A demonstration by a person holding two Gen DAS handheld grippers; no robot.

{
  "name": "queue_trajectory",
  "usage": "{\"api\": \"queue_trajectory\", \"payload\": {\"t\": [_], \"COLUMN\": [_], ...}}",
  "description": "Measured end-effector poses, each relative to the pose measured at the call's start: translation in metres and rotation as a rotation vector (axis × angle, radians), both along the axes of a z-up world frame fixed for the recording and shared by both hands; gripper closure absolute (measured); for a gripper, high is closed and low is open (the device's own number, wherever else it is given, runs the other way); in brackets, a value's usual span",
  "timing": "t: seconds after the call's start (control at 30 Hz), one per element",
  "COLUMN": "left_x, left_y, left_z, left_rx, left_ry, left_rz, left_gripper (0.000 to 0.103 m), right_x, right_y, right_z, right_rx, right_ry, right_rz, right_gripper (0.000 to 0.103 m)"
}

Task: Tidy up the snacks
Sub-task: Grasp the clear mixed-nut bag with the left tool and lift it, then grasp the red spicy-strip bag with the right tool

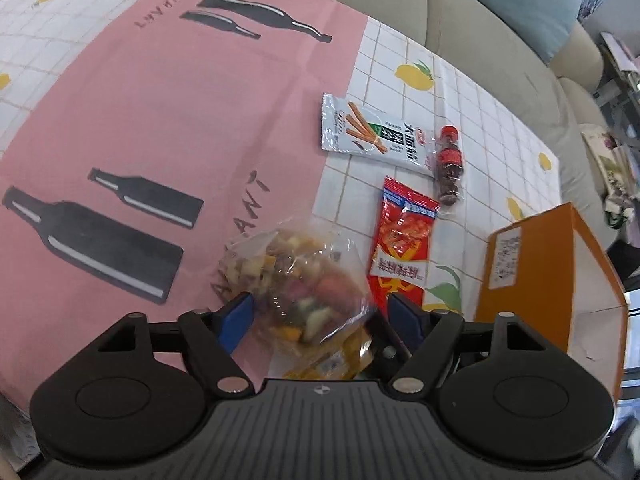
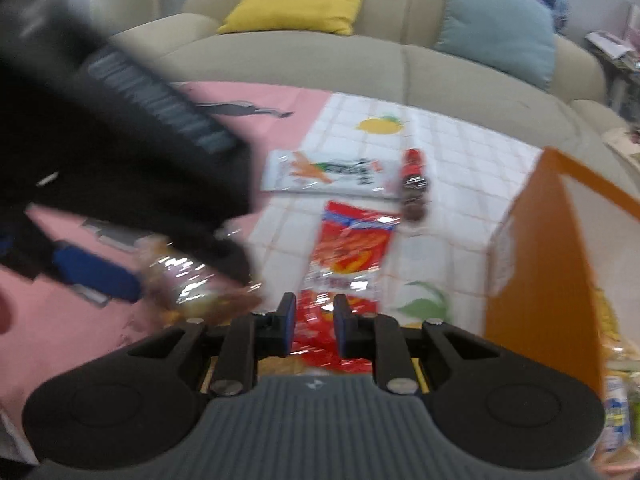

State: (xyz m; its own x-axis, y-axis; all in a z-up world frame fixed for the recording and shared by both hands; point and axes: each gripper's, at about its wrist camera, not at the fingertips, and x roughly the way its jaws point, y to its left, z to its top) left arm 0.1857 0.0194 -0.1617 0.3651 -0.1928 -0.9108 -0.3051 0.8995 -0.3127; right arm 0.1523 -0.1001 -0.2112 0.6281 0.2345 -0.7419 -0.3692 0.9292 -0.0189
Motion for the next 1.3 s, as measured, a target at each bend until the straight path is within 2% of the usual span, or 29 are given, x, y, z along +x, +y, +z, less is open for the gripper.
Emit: {"api": "queue_trajectory", "payload": {"t": [0.13,0.23,0.33,0.4,0.47,0.53,0.63,0.77,0.83,0.9,0.93,0.97,1.0,1.13,1.3], "left_x": [0.007,0.014,0.018,0.018,0.018,0.017,0.018,0.023,0.024,0.024,0.023,0.022,0.022,0.02,0.019], "left_y": [-0.003,-0.007,-0.015,-0.016,-0.018,-0.021,-0.018,-0.012,-0.009,-0.006,-0.004,-0.002,0.001,0.009,0.019], "left_z": [-0.001,-0.003,-0.007,-0.013,-0.014,-0.013,-0.012,-0.006,-0.005,-0.008,-0.009,-0.009,-0.01,-0.018,-0.027], "left_rx": [0.066,0.118,0.184,0.185,0.202,0.224,0.242,0.31,0.36,0.394,0.395,0.388,0.386,0.36,0.297], "left_ry": [0.011,0.022,0.036,0.046,0.035,0.019,-0.004,-0.023,-0.022,-0.016,-0.019,-0.021,-0.023,-0.027,-0.026], "left_rz": [-0.009,-0.053,-0.109,-0.128,-0.146,-0.177,-0.213,-0.273,-0.337,-0.396,-0.412,-0.419,-0.416,-0.382,-0.31], "left_gripper": [0.014,0.014,0.014,0.014,0.014,0.023,0.028,0.029,0.029,0.029,0.029,0.028,0.023,0.018,0.016], "right_x": [-0.004,-0.004,-0.003,-0.003,-0.003,-0.003,-0.001,0.0,0.002,0.006,0.009,0.01,0.012,0.021,0.037], "right_y": [0.003,0.003,0.004,0.005,0.005,0.005,0.005,0.006,0.007,0.009,0.009,0.01,0.011,0.01,-0.004], "right_z": [0.001,0.002,0.002,0.0,-0.001,-0.002,-0.005,-0.007,-0.01,-0.013,-0.016,-0.018,-0.02,-0.029,-0.033], "right_rx": [0.042,0.06,0.047,0.029,0.013,-0.012,-0.058,-0.108,-0.118,-0.112,-0.107,-0.105,-0.109,-0.113,-0.025], "right_ry": [0.011,0.016,0.012,0.008,-0.002,-0.015,-0.05,-0.094,-0.108,-0.104,-0.1,-0.099,-0.097,-0.07,-0.013], "right_rz": [0.044,0.057,0.053,0.046,0.04,0.027,0.002,-0.015,-0.015,-0.009,-0.007,-0.006,-0.003,-0.034,-0.101], "right_gripper": [0.087,0.087,0.086,0.084,0.079,0.07,0.061,0.054,0.043,0.037,0.032,0.032,0.032,0.032,0.031]}}
